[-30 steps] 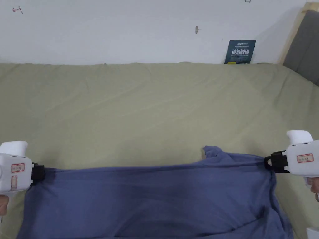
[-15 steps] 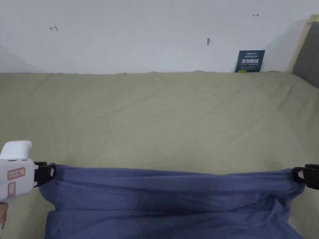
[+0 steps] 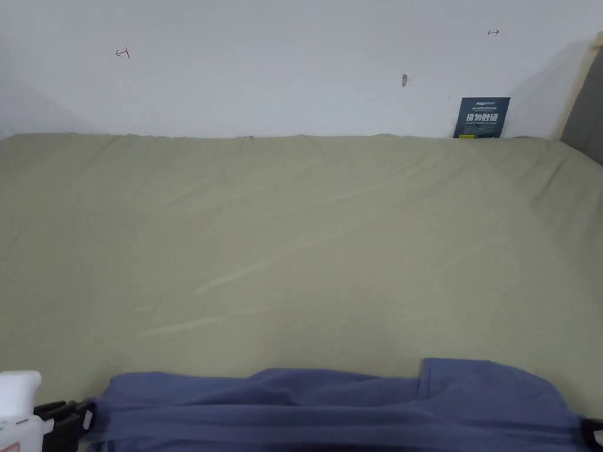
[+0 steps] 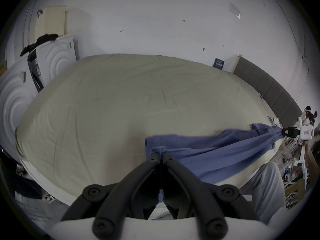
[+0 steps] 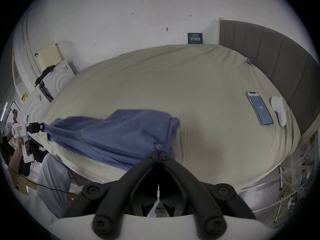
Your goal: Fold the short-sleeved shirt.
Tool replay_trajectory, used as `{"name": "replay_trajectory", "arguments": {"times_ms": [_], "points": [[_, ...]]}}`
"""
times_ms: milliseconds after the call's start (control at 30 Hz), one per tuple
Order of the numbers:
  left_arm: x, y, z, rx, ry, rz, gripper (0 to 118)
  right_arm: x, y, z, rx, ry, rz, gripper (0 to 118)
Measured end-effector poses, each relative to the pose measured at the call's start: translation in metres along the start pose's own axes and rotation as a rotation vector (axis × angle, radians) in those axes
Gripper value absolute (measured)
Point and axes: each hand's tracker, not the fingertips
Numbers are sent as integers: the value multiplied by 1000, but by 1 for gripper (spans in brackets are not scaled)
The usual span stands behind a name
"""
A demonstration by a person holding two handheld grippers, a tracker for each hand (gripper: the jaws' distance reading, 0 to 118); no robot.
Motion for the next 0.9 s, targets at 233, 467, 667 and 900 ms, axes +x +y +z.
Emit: {"name": "replay_trajectory", "arguments": {"times_ms": [233, 467, 667, 900], "points": [[-7, -23, -24, -42, 12, 11, 6, 5, -18, -23, -68, -2, -31, 2], [18, -24, 1, -57, 98, 5, 113, -4, -10, -8, 4, -141, -62, 118], [36, 11, 45, 81, 78, 36, 109, -51, 17, 28, 222, -122, -78, 118], [59, 14, 75, 263, 46, 33, 0, -121, 15, 70, 573, -234, 18, 0]]}}
